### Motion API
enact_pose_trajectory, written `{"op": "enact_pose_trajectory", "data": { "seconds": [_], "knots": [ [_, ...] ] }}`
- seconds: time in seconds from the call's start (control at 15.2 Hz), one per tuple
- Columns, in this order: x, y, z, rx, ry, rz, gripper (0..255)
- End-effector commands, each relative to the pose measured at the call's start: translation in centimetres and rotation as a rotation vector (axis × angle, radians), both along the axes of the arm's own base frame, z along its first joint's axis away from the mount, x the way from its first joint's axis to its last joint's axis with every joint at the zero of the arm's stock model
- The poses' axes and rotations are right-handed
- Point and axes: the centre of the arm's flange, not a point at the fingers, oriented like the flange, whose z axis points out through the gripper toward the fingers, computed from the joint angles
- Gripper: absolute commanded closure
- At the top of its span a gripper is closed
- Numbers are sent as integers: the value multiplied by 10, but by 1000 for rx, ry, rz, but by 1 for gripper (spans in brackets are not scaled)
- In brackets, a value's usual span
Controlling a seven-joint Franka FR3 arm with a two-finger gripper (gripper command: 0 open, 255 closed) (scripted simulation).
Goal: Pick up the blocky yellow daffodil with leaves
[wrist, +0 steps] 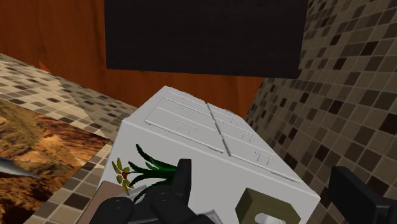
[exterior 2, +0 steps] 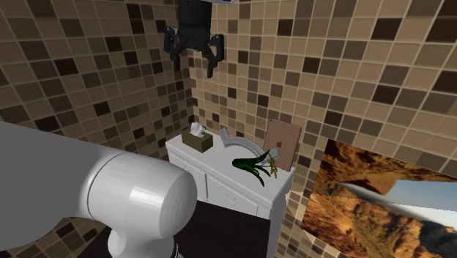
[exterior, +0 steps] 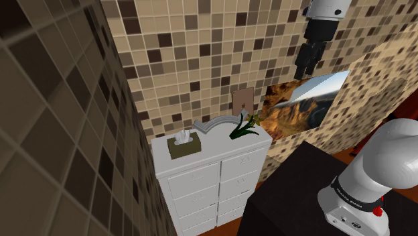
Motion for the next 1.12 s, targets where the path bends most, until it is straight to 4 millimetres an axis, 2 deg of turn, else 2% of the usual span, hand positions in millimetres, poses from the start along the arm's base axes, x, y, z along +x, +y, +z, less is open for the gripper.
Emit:
{"op": "enact_pose_trajectory", "data": {
  "seconds": [0.0, 1.06],
  "knots": [
    [0, 0, 0, 0, 0, 0, 0],
    [110, -67, -161, -105, 17, 187, 0]
  ]
}}
